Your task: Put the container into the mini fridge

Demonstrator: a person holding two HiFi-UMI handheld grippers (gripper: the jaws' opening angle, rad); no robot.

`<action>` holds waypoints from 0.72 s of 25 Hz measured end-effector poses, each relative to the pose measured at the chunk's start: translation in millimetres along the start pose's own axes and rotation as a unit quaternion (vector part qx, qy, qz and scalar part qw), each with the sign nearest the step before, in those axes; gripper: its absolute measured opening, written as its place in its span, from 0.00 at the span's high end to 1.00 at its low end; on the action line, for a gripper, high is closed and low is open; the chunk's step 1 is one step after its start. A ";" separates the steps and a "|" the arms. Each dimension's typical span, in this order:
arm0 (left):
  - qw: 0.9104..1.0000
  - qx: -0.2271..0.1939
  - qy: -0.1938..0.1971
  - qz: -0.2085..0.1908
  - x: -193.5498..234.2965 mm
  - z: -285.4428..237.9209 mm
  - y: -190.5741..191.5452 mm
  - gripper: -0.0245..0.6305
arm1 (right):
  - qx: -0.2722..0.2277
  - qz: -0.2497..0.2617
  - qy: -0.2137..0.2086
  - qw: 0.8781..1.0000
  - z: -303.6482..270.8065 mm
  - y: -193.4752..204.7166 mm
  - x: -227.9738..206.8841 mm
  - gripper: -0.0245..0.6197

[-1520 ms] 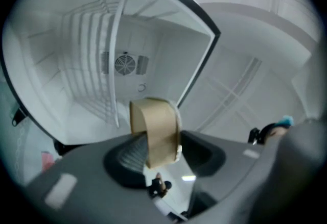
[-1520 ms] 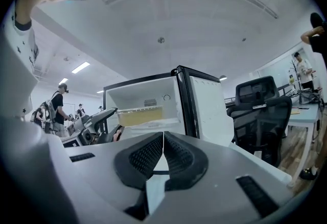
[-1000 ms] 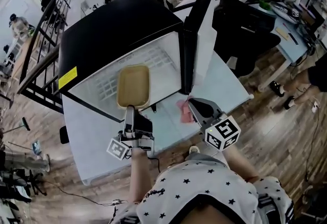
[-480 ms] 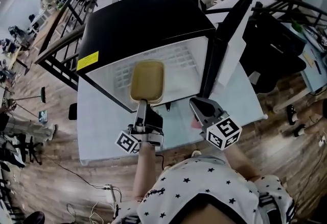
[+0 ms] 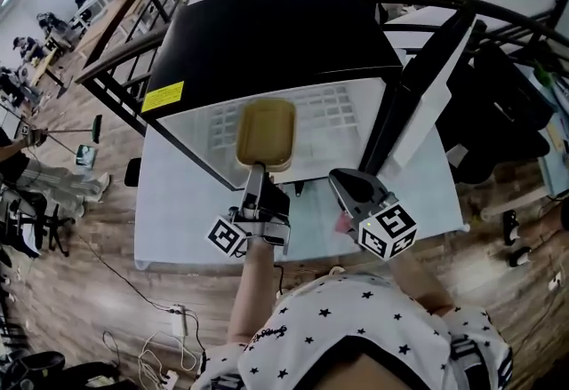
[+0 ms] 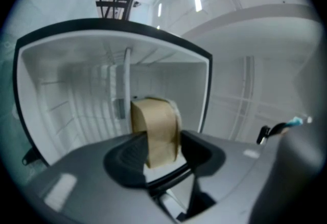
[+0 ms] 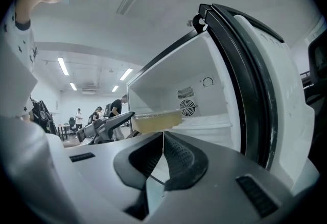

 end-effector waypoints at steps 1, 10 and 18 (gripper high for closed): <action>1.000 -0.003 0.000 0.001 1.9 -2.4 0.4 0.66 | 0.001 0.000 -0.002 1.000 -1.1 -0.4 -2.8 0.93; 0.999 -0.037 -0.007 0.006 20.8 -25.7 -1.3 0.65 | 0.010 0.000 -0.012 1.000 -7.0 -0.8 -21.2 0.93; 0.998 -0.057 -0.018 -0.002 32.4 -44.6 -2.2 0.65 | 0.014 0.001 -0.019 1.000 -3.0 0.8 -27.3 0.93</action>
Point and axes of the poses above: the fingertips, and each gripper's own axes: z backward along the fingers, x to its left, y out of its underside, the point moved 3 cm from there along z, backward along the fingers, and after that the axes turned 3 degrees about -z, right-handed, at the moved point
